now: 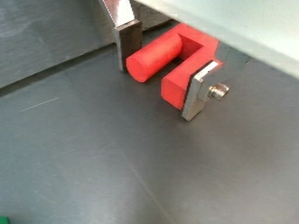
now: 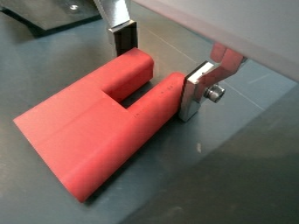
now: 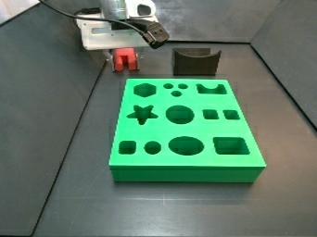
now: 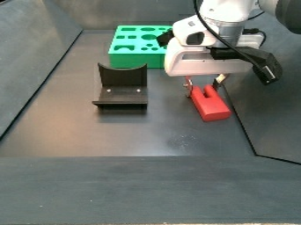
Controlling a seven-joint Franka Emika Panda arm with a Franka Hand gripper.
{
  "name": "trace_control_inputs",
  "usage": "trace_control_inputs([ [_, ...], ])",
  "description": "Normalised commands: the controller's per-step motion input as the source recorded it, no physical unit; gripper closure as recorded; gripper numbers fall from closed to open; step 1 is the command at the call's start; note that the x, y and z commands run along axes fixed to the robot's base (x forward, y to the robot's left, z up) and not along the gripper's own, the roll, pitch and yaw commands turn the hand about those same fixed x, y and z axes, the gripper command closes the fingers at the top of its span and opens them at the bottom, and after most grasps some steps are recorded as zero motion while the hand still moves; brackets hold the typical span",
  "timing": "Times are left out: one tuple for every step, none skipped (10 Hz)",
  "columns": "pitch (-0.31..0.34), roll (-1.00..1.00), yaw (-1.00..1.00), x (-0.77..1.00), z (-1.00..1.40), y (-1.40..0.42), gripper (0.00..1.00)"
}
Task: Pick up the square-circle object. Move up. Rotate the square-circle object. Place the square-circle object on the fixture. Regrasp the square-circle object. Move to above the board. Insert the square-circle object.
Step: Pick up the square-circle object, then move up.
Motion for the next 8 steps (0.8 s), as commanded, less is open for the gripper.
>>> trace_control_inputs([
  [0.0, 0.0, 0.0, 0.0, 0.0, 0.0, 1.0],
  [0.0, 0.0, 0.0, 0.0, 0.0, 0.0, 1.0],
  [0.0, 0.0, 0.0, 0.0, 0.0, 0.0, 1.0],
  [0.0, 0.0, 0.0, 0.0, 0.0, 0.0, 1.0],
  [0.0, 0.0, 0.0, 0.0, 0.0, 0.0, 1.0],
  [0.0, 0.0, 0.0, 0.0, 0.83, 0.0, 1.0],
  [-0.006, -0.01, 0.01, 0.04, 0.81, -0.06, 1.0],
  [0.023, -0.02, 0.01, 0.04, 0.71, -0.05, 1.0],
])
